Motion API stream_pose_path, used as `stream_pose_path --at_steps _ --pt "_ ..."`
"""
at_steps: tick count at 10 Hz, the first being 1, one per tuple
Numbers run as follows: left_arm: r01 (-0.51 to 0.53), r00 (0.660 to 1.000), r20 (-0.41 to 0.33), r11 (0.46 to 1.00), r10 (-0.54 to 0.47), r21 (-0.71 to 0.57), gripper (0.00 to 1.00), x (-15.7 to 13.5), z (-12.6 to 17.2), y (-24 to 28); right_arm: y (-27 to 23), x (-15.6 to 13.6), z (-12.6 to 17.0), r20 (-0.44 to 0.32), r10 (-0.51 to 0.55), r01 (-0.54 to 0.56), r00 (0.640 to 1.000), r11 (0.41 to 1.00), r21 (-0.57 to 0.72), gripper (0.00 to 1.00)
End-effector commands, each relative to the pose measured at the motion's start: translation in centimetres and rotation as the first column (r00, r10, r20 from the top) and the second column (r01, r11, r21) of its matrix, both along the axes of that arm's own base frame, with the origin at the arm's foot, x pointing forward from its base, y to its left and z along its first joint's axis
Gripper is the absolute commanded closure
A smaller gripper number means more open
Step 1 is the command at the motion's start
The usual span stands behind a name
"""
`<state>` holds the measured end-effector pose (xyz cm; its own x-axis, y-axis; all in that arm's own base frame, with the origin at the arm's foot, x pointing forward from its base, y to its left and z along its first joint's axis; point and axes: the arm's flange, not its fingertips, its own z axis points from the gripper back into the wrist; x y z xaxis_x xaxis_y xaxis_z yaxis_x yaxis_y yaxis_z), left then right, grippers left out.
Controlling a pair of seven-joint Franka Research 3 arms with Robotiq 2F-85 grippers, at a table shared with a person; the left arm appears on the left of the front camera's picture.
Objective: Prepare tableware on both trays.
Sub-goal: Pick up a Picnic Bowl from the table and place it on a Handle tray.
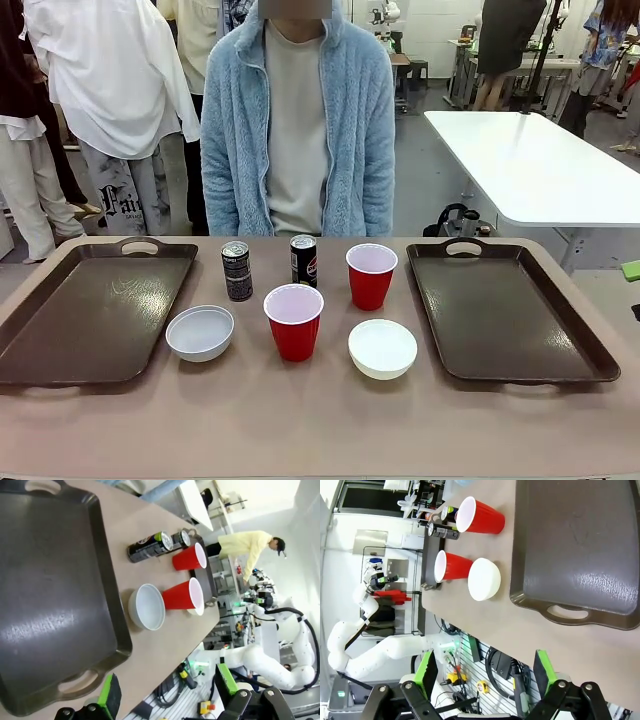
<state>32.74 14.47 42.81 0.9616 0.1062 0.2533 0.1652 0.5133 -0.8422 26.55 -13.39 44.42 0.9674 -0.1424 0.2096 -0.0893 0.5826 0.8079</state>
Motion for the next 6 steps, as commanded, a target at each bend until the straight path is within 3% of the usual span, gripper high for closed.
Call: stream_pose_path --at_steps 1,6 --pt "-0.002 1.000 0.000 1.000 0.002 -0.019 0.00 0.22 -0.01 -0.15 -0.20 0.01 -0.02 0.003 -0.007 0.007 1.000 1.000 0.022 0.00" --pt "-0.002 1.000 0.000 1.000 0.002 -0.019 0.00 0.22 -0.01 -0.15 -0.20 0.01 -0.02 0.003 -0.007 0.007 1.000 1.000 0.022 0.00"
